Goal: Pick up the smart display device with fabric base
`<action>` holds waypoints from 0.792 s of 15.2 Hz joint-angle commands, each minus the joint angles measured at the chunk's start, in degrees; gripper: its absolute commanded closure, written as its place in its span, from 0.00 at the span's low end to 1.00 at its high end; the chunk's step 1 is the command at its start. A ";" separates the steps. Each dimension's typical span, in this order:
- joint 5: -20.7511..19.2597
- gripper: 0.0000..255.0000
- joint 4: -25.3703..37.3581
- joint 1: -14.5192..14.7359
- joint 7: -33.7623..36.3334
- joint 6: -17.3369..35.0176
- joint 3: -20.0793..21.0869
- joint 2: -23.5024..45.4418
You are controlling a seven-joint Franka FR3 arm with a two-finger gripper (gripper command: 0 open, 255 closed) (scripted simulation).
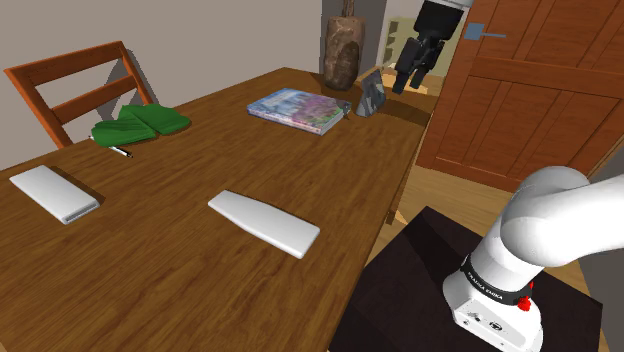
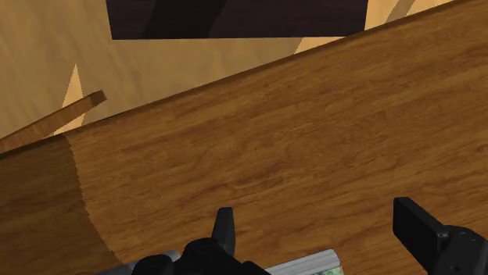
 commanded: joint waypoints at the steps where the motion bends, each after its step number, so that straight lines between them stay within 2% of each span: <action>1: 0.00 0.00 0.00 0.00 0.00 0.00 0.00 0.00; 6: -1.04 0.00 8.20 -5.44 15.49 2.71 4.84 12.55; 12: -4.74 0.00 20.36 -11.39 33.99 2.03 8.32 27.22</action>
